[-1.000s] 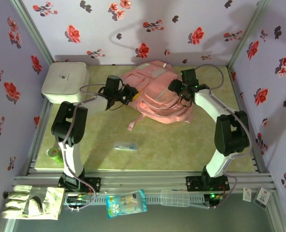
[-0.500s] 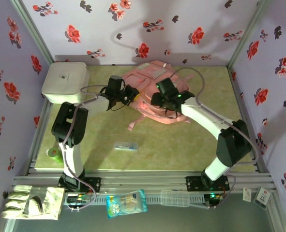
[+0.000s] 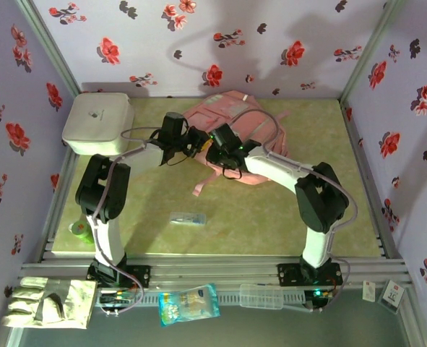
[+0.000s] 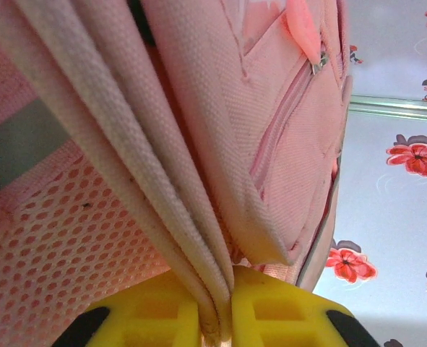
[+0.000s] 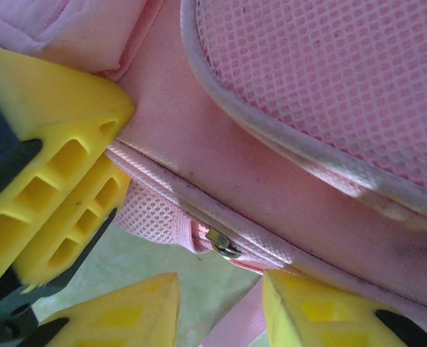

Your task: Pack books, pencil case, and school supplies into a backpack

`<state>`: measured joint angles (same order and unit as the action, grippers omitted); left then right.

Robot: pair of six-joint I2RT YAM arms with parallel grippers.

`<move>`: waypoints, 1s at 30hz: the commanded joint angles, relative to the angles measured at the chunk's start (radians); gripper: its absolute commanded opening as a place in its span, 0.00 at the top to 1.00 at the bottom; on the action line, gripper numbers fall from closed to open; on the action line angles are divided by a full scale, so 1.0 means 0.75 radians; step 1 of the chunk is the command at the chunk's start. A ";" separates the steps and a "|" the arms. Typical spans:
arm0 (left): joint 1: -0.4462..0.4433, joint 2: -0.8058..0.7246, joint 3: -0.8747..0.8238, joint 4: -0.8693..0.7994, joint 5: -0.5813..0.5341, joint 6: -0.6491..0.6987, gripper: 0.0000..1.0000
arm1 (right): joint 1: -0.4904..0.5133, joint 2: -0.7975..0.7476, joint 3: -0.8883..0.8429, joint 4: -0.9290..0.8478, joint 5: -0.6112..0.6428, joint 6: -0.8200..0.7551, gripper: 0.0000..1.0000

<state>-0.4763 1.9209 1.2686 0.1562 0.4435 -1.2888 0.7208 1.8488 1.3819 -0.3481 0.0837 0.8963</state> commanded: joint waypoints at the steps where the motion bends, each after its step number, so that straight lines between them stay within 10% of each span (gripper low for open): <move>1: -0.027 -0.088 -0.002 0.064 0.057 -0.020 0.86 | -0.002 0.040 0.071 0.015 0.088 0.014 0.67; 30: -0.026 -0.072 -0.006 0.051 0.061 -0.011 0.88 | -0.014 0.152 0.231 -0.303 0.637 -0.056 0.86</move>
<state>-0.4976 1.9175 1.2667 0.1795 0.4461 -1.3041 0.7452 1.9640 1.5505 -0.5678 0.4168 0.8799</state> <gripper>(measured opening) 0.116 0.149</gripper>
